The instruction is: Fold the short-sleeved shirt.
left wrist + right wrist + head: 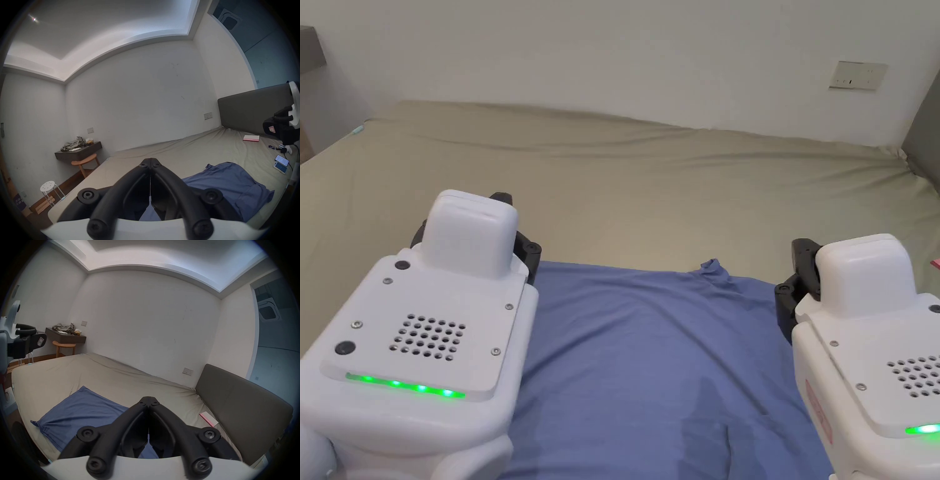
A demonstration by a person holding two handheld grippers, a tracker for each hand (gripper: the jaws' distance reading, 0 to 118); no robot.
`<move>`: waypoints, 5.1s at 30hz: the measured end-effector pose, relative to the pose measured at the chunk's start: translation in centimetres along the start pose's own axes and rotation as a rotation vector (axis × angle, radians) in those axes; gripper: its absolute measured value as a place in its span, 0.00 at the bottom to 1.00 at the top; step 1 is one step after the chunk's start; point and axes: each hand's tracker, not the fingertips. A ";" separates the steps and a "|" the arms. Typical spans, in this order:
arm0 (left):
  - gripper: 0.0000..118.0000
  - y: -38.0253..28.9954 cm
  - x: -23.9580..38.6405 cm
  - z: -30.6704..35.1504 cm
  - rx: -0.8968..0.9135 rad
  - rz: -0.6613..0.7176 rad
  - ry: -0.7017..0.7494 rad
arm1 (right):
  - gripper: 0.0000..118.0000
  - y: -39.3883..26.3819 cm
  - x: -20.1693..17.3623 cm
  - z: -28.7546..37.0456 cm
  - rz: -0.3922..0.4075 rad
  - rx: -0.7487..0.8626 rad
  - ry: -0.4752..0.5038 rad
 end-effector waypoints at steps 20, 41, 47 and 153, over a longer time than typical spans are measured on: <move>0.97 -26.7 -7.5 -2.1 -0.943 0.081 -0.016 | 0.02 -8.0 3.7 0.2 -0.013 -0.261 -0.049; 0.05 -23.3 -5.6 -1.3 -0.821 0.123 -0.062 | 0.51 -13.5 8.1 -0.1 -0.093 -0.501 -0.093; 0.05 -21.5 -5.5 -1.1 -0.798 0.144 -0.067 | 0.83 -23.7 8.5 -1.2 -0.176 -0.873 0.014; 0.95 -24.8 -3.4 -17.9 -0.886 0.224 -0.027 | 0.02 -9.4 6.5 -8.3 0.022 -0.280 -0.023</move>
